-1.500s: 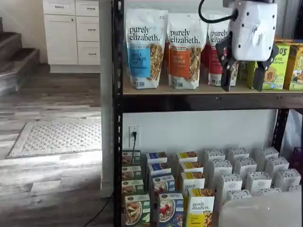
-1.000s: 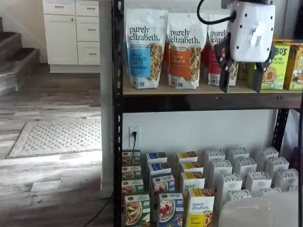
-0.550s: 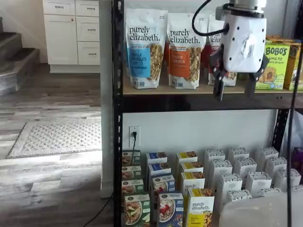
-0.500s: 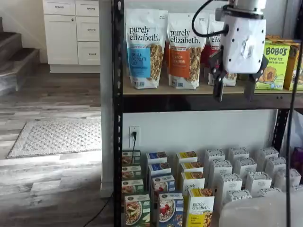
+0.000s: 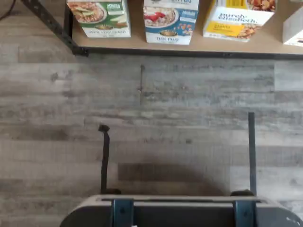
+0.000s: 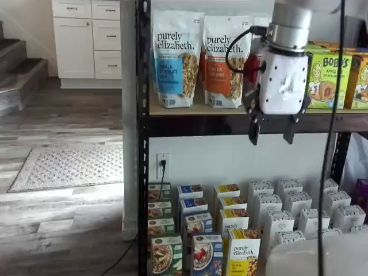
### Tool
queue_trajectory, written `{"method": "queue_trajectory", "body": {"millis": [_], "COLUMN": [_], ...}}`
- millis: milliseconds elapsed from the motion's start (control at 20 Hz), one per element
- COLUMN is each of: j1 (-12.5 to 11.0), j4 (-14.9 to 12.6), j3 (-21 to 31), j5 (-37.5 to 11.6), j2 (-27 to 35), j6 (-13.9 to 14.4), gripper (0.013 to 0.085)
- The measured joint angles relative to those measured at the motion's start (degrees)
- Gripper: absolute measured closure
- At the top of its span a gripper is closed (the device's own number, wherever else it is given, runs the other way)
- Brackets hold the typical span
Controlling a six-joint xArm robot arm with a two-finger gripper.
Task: Pick up the blue and white box that is on the bottom shelf, the second box from the left
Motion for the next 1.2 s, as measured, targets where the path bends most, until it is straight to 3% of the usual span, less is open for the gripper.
{"method": "queue_trajectory", "body": {"millis": [750, 1000, 1200], "j1": [-0.04, -0.82, -0.11], "j4": [-1.34, 0.00, -0.29], "j3": [14.06, 16.02, 17.59], "j5": [-23.41, -28.91, -34.75], "j2": [3.18, 7.43, 11.67], "j6": [-0.23, -1.58, -0.96], "gripper": [0.0130, 0.0130, 0.0130]}}
